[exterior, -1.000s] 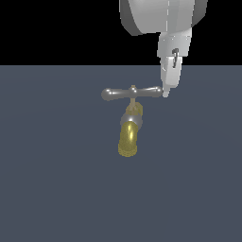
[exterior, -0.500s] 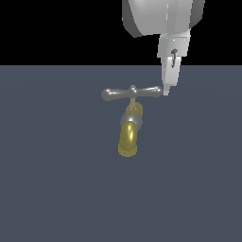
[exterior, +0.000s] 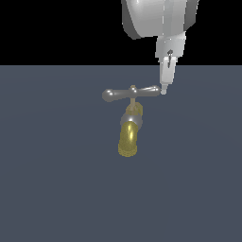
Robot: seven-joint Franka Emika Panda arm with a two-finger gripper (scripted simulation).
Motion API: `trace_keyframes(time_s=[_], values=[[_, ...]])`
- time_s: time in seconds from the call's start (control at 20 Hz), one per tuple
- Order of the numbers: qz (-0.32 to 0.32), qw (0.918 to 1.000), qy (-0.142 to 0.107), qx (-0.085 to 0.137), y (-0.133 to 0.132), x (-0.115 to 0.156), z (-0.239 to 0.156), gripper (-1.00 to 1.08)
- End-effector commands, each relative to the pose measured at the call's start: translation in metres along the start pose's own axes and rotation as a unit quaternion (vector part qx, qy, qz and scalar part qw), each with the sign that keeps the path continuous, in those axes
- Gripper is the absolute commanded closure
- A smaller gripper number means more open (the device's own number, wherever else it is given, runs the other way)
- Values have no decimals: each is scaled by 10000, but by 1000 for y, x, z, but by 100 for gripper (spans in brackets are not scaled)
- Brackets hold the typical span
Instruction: Turn on the faucet by rotating a designated handle.
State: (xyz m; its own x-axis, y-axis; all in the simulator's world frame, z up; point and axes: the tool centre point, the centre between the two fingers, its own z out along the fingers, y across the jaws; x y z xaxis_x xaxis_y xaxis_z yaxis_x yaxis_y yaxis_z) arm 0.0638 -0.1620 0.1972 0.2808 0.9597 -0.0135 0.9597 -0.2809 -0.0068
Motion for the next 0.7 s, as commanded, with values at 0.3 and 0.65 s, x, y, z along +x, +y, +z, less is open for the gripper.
trace_keyframes(time_s=[0.3, 0.65], values=[[-218, 9997, 67, -30, 21, 47, -2, 108], [-58, 10000, 3, -14, 28, 38, -1, 108]])
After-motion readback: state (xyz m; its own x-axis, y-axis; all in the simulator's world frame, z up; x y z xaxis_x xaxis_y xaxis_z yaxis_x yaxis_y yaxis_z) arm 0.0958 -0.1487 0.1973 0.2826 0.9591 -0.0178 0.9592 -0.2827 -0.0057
